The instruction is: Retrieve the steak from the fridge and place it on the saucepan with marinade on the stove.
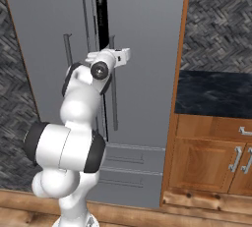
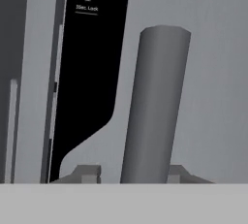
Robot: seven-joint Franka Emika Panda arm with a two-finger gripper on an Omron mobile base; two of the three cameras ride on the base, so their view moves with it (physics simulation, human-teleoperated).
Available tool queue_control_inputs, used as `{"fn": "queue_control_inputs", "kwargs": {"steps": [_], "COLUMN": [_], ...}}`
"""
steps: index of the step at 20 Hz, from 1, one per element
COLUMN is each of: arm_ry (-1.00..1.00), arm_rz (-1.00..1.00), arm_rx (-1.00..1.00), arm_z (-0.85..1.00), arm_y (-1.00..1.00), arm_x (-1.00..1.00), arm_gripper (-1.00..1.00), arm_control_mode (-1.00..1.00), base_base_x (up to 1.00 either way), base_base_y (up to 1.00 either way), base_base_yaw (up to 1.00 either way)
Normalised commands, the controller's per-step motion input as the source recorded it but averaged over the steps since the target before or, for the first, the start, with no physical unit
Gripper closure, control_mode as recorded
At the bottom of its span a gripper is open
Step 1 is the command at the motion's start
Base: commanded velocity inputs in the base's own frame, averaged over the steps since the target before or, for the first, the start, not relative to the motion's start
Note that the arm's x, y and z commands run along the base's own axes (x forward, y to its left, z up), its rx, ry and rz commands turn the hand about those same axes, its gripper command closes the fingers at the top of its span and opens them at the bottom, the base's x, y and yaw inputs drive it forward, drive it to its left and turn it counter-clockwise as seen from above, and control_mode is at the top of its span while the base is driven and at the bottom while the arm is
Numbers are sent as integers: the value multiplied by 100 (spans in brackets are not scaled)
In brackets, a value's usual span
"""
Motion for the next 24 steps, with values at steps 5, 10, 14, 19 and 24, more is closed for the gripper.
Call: {"fn": "queue_control_inputs", "kwargs": {"steps": [5,10,14,19,24], "arm_ry": [-2,0,0,5,1], "arm_rz": [-3,-20,-29,-30,-15], "arm_rx": [0,0,0,0,0], "arm_z": [2,10,15,16,1], "arm_y": [-14,-67,-77,-75,-36], "arm_x": [-32,-96,-100,-99,-43], "arm_gripper": [100,100,100,100,100], "arm_control_mode": [-100,-100,-100,-100,-100], "base_base_x": [0,0,0,0,0], "base_base_y": [0,0,0,0,0], "base_base_yaw": [0,0,0,0,0]}}
